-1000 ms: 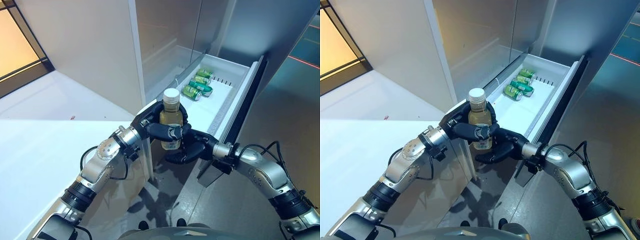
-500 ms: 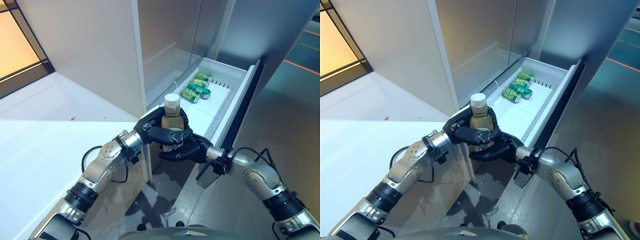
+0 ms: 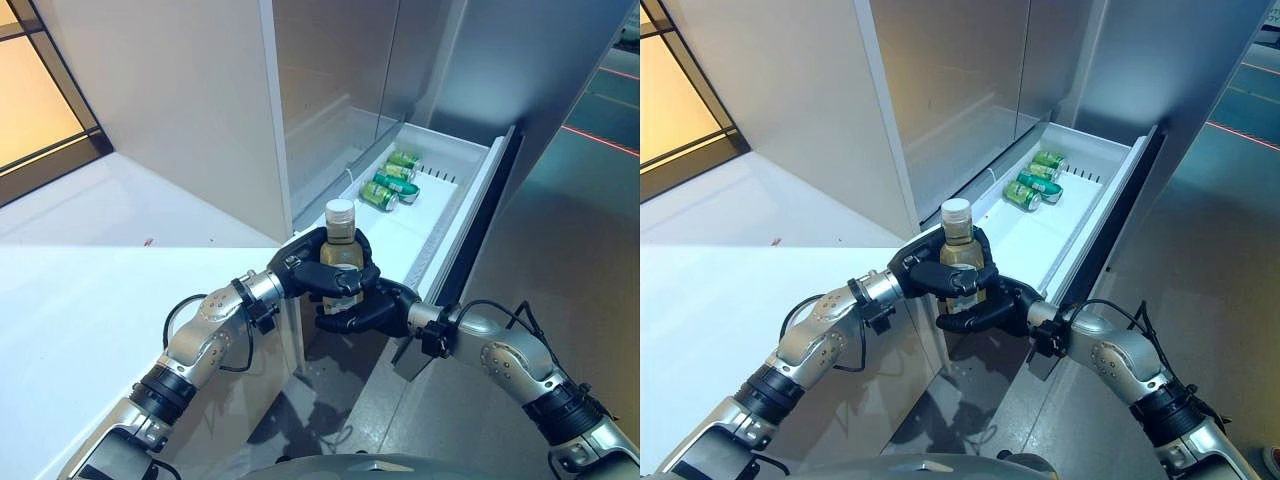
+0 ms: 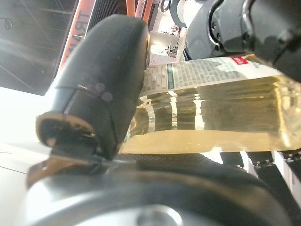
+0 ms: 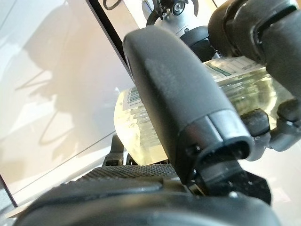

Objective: Put drinks into fridge and close the fridge

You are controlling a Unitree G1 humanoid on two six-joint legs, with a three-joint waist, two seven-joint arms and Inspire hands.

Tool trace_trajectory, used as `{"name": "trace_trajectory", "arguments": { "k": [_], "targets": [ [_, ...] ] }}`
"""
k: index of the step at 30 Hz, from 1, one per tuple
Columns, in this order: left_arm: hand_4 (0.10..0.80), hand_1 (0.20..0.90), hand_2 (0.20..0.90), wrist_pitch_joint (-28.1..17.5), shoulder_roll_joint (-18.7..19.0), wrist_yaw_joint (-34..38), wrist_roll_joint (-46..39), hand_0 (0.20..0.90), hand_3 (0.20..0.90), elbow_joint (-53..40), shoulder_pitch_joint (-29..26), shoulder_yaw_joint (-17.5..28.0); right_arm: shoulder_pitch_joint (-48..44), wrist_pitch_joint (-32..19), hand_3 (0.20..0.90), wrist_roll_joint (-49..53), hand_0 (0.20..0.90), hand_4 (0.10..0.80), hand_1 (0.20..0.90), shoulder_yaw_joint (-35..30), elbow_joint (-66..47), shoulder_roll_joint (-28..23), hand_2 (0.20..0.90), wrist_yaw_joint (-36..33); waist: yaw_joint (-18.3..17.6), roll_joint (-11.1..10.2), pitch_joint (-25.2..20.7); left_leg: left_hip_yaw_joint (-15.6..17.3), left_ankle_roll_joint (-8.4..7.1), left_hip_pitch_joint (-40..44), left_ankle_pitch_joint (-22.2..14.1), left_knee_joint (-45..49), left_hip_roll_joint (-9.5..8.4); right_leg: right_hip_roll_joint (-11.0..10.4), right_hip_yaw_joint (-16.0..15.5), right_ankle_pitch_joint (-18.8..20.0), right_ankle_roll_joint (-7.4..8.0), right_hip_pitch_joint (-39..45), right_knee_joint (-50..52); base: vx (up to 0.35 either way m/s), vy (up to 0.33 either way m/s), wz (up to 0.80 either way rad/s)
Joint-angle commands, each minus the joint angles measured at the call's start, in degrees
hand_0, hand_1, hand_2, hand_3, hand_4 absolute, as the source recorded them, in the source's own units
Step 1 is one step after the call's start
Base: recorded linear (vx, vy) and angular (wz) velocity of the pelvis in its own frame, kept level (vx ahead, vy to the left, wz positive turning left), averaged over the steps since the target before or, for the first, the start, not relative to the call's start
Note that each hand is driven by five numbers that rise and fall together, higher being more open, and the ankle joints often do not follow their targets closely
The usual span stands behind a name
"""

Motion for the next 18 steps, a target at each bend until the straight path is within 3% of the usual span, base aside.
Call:
{"name": "trace_trajectory", "arguments": {
  "k": [1,11,12,13,14,18],
  "targets": [
    [0.100,0.300,0.300,-3.51,-10.56,-9.90,-4.23,0.300,0.200,-3.16,-5.40,-10.57,-13.22,-7.94,0.200,10.57,0.300,0.100,0.300,-3.04,-6.34,10.53,0.300,1.23,0.12,0.16,-2.90,-1.17,1.82,0.62,-6.91,0.98,-2.35,0.40,-3.22,-1.62,2.43,-0.31,1.80,0.000,0.000,0.00],
    [0.100,0.300,0.300,-13.62,-8.05,-2.84,6.95,0.300,0.200,-4.31,-7.04,-9.95,-15.79,-12.35,0.200,5.44,0.300,0.100,0.300,-6.08,-6.13,9.14,0.300,-2.68,0.37,0.23,-2.74,-1.52,1.88,0.62,-6.88,0.93,-2.35,0.56,-3.40,-1.71,2.26,-0.10,1.75,0.000,0.000,0.00],
    [0.278,0.453,0.453,-15.12,-7.17,-1.29,8.52,0.453,0.378,-4.96,-7.53,-9.40,-16.67,-13.68,0.200,5.47,0.300,0.100,0.300,-7.43,-6.21,8.18,0.300,-3.88,0.44,0.15,-2.66,-1.72,1.83,0.52,-6.83,0.97,-2.33,0.60,-3.35,-1.77,2.19,-0.06,1.77,0.000,0.000,0.00],
    [0.613,0.740,0.740,-15.56,-6.86,-0.27,8.66,0.740,0.713,-5.12,-7.84,-9.17,-17.21,-14.34,0.200,5.65,0.300,0.100,0.300,-8.07,-6.08,7.84,0.300,-4.51,0.45,0.10,-2.63,-1.84,1.81,0.47,-6.81,0.98,-2.32,0.63,-3.32,-1.82,2.17,-0.06,1.81,0.000,0.000,0.00],
    [0.800,0.900,0.900,-15.97,-6.72,0.35,8.84,0.900,0.900,-5.19,-7.99,-9.01,-17.49,-15.05,0.200,5.46,0.300,0.100,0.300,-8.41,-6.01,7.71,0.300,-4.85,0.46,0.08,-2.63,-1.90,1.79,0.44,-6.81,0.98,-2.32,0.65,-3.31,-1.85,2.16,-0.07,1.83,-0.003,-0.003,0.05],
    [0.800,0.900,0.900,-19.04,-6.12,3.69,8.48,0.900,0.900,-6.40,-8.46,-6.49,-20.14,-18.51,0.200,5.79,0.300,0.100,0.300,-12.45,-6.10,5.97,0.300,-9.00,0.86,-0.37,-2.69,-2.49,1.62,0.32,-6.91,0.93,-2.29,0.83,-3.65,-2.03,1.95,0.02,1.77,0.000,-0.006,0.08]
  ]
}}
